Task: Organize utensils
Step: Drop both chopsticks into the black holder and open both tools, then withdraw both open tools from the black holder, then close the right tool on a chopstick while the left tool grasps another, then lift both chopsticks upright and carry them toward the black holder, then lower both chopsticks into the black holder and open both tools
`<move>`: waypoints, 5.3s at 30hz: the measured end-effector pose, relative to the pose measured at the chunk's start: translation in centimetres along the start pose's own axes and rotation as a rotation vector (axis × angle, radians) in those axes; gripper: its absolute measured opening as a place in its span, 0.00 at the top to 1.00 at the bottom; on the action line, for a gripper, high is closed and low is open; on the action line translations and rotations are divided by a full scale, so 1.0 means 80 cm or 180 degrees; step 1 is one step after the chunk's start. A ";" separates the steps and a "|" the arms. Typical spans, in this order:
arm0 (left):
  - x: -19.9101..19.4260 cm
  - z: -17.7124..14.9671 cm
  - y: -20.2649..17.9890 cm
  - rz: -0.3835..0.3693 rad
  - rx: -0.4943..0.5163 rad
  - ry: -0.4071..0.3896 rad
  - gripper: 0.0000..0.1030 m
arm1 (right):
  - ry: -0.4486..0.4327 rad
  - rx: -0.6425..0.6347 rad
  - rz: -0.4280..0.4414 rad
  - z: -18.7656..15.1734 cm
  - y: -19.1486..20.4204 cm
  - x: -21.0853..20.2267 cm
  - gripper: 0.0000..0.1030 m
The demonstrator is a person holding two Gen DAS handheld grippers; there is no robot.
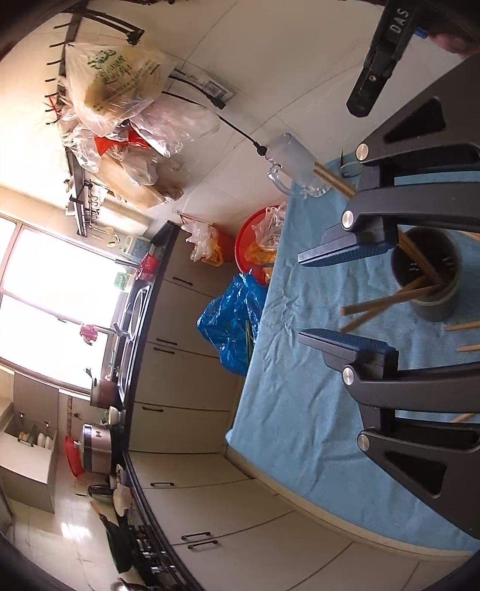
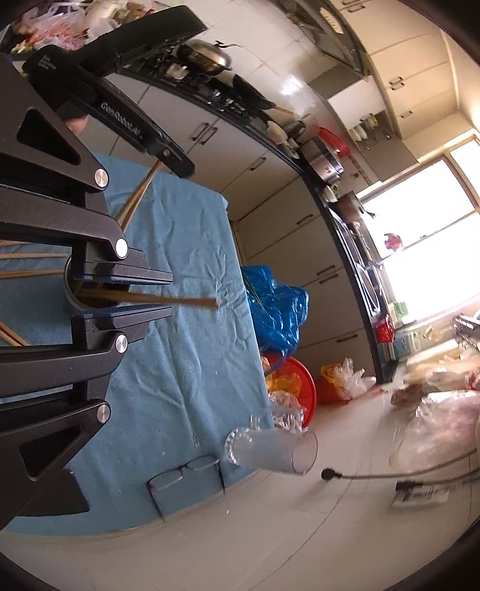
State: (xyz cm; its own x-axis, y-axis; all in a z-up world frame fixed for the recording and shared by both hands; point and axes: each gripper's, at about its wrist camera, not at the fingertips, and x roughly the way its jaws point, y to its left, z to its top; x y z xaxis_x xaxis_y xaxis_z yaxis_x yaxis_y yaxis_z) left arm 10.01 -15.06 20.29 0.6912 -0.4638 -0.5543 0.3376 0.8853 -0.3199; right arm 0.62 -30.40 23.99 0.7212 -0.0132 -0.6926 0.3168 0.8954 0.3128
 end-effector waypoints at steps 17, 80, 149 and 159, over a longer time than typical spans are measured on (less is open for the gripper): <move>-0.057 -0.206 0.114 0.0686 -0.0276 0.0794 0.62 | 0.0842 0.0624 -0.0738 -0.211 -0.104 0.045 0.77; 0.043 -0.236 0.105 0.1275 0.0267 0.1097 0.76 | 0.1278 0.0676 -0.0699 -0.195 -0.161 0.108 0.91; -0.142 -0.075 0.018 0.0380 0.0396 -0.0125 0.94 | -0.0378 -0.0150 -0.0185 -0.080 -0.021 -0.081 0.93; -0.150 -0.014 -0.019 0.0160 0.0381 -0.0299 0.94 | -0.0539 -0.0273 -0.0054 -0.021 0.010 -0.072 0.93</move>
State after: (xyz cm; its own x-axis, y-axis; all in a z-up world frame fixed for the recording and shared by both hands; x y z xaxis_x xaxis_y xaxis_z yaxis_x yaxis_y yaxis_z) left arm 0.47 -10.89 26.60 0.7639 -0.4186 -0.4913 0.3709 0.9076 -0.1967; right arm -4.34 -28.83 27.15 0.8118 -0.0968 -0.5758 0.2814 0.9290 0.2405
